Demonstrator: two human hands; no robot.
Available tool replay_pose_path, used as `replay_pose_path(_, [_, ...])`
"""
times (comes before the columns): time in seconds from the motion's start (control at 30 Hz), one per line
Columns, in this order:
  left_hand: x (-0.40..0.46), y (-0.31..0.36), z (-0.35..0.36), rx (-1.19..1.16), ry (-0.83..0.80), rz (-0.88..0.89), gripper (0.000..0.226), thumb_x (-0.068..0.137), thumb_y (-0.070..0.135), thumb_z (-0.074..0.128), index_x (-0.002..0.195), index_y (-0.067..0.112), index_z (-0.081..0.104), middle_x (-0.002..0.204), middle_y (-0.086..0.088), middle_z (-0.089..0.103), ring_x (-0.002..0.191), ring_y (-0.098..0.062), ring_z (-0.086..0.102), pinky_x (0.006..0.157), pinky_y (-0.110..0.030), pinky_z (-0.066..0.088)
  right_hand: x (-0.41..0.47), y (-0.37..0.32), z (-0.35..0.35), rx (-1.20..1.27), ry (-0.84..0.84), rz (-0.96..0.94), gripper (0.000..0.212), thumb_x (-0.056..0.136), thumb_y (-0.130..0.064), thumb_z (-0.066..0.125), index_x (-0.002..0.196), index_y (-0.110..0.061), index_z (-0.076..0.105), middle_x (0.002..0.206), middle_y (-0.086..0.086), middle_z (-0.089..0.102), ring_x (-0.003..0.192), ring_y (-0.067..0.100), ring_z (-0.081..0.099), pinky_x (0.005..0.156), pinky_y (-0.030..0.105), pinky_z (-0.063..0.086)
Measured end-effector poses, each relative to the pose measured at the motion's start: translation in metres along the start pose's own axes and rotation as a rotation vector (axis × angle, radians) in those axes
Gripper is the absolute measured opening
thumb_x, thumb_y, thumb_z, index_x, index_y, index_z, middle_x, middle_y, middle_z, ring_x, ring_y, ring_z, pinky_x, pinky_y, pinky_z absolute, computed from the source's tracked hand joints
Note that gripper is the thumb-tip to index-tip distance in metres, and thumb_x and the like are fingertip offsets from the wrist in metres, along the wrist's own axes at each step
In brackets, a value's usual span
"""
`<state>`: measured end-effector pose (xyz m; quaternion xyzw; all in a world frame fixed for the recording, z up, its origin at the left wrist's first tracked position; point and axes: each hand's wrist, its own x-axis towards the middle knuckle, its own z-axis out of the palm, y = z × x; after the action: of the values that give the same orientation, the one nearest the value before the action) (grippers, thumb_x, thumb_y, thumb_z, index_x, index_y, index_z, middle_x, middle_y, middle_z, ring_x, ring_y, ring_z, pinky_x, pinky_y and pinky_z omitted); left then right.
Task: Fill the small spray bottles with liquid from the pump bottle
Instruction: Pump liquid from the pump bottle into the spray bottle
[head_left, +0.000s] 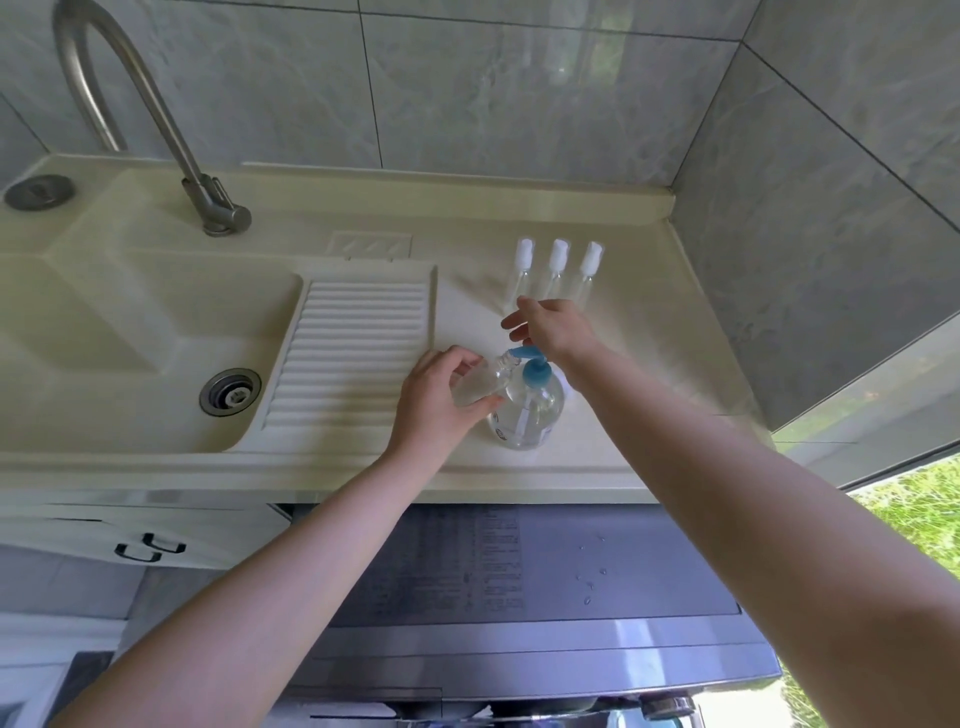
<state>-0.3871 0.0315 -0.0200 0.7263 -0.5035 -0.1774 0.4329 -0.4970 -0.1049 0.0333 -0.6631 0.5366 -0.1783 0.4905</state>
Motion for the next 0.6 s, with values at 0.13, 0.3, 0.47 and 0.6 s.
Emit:
replay_pose_path(0.13, [0.007,0.002,-0.011,0.035,0.003,0.049,0.042,0.064,0.029,0.091,0.100,0.025,0.071,0.095,0.006,0.055,0.087,-0.006,0.054,0.083,-0.014,0.041,0.001,0.005,0.000,0.056,-0.002,0.017,0.042,0.104,-0.032,0.040,0.085,-0.017,0.073,0.087,0.002,0.071,0.088,0.020,0.065,0.072,0.026,0.047])
replay_pose_path(0.3, [0.015,0.009,-0.027,0.046,-0.053,0.102,0.054,0.063,0.032,0.091,0.113,0.034,0.069,0.102,0.007,0.056,0.091,-0.001,0.057,0.090,-0.019,0.048,0.002,0.009,0.001,0.098,-0.016,0.050,0.042,0.103,-0.033,0.041,0.085,-0.017,0.075,0.090,0.004,0.073,0.093,0.021,0.067,0.068,0.025,0.043])
replay_pose_path(0.47, [0.018,0.019,-0.037,0.107,-0.096,0.126,0.052,0.062,0.044,0.086,0.108,0.034,0.066,0.100,0.016,0.059,0.091,-0.004,0.060,0.085,-0.035,0.054,0.001,0.011,0.003,0.107,-0.009,0.062,0.043,0.103,-0.035,0.040,0.095,-0.014,0.076,0.097,0.007,0.074,0.091,0.020,0.065,0.066,0.025,0.041])
replay_pose_path(0.6, [0.021,0.023,-0.043,0.145,-0.120,0.116,0.045,0.066,0.039,0.087,0.106,0.032,0.068,0.102,0.017,0.060,0.091,-0.002,0.060,0.084,-0.035,0.054,0.003,0.011,0.002,0.085,-0.015,0.056,0.042,0.103,-0.034,0.040,0.090,-0.016,0.076,0.095,0.005,0.075,0.091,0.020,0.067,0.071,0.026,0.046])
